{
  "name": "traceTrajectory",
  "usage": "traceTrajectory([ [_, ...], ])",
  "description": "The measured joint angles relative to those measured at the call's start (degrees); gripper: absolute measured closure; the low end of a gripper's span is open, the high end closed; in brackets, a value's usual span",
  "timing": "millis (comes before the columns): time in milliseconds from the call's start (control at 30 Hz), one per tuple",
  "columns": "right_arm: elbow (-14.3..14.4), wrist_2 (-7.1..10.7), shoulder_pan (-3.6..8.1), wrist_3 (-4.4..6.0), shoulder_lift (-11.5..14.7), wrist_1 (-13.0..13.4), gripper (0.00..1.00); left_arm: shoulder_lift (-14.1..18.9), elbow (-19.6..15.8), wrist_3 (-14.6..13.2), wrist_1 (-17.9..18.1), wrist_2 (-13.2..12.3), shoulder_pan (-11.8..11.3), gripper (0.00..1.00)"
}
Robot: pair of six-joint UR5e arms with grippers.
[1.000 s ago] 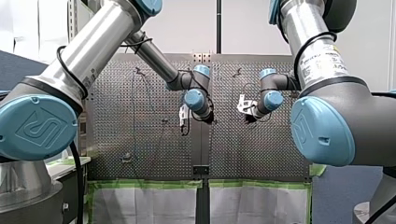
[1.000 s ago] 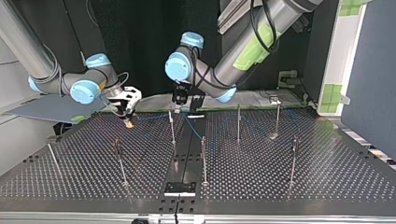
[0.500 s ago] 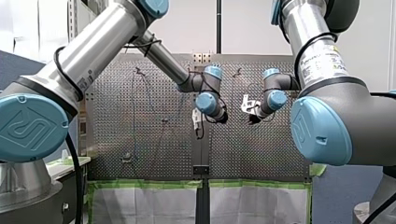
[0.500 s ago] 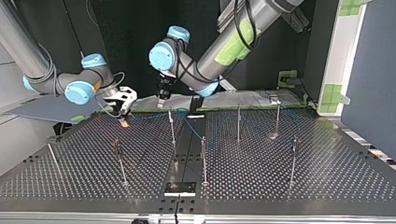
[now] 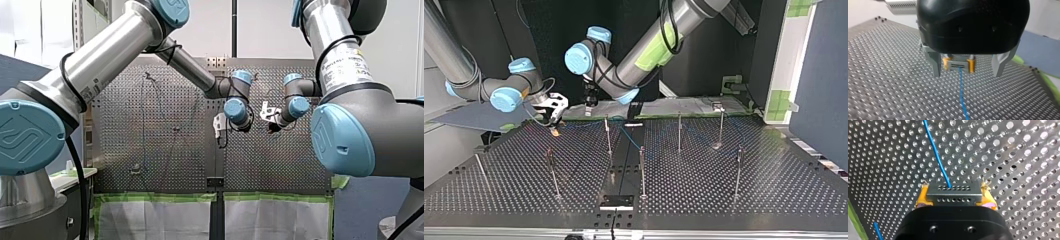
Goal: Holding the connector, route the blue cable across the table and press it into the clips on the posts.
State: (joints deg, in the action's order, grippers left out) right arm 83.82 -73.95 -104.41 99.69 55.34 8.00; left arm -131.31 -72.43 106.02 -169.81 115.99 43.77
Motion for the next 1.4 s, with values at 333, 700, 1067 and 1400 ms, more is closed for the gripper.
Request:
traceTrajectory([
  [333,0.00,0.37,0.06,0.18,0.00,0.00,1.00,-0.78,4.44,0.15,-0.45,4.61,0.80,0.00],
  [700,0.02,1.20,0.14,0.60,0.00,0.00,1.00,-5.67,9.54,0.45,-5.26,9.44,1.68,0.00],
  [1067,0.01,1.25,0.02,0.61,0.00,0.00,1.00,-11.05,14.92,1.42,-4.13,10.47,1.45,0.00],
  [1400,0.02,1.26,0.03,0.62,0.00,0.00,1.00,-15.04,19.72,2.18,-4.18,12.56,1.13,0.00],
])
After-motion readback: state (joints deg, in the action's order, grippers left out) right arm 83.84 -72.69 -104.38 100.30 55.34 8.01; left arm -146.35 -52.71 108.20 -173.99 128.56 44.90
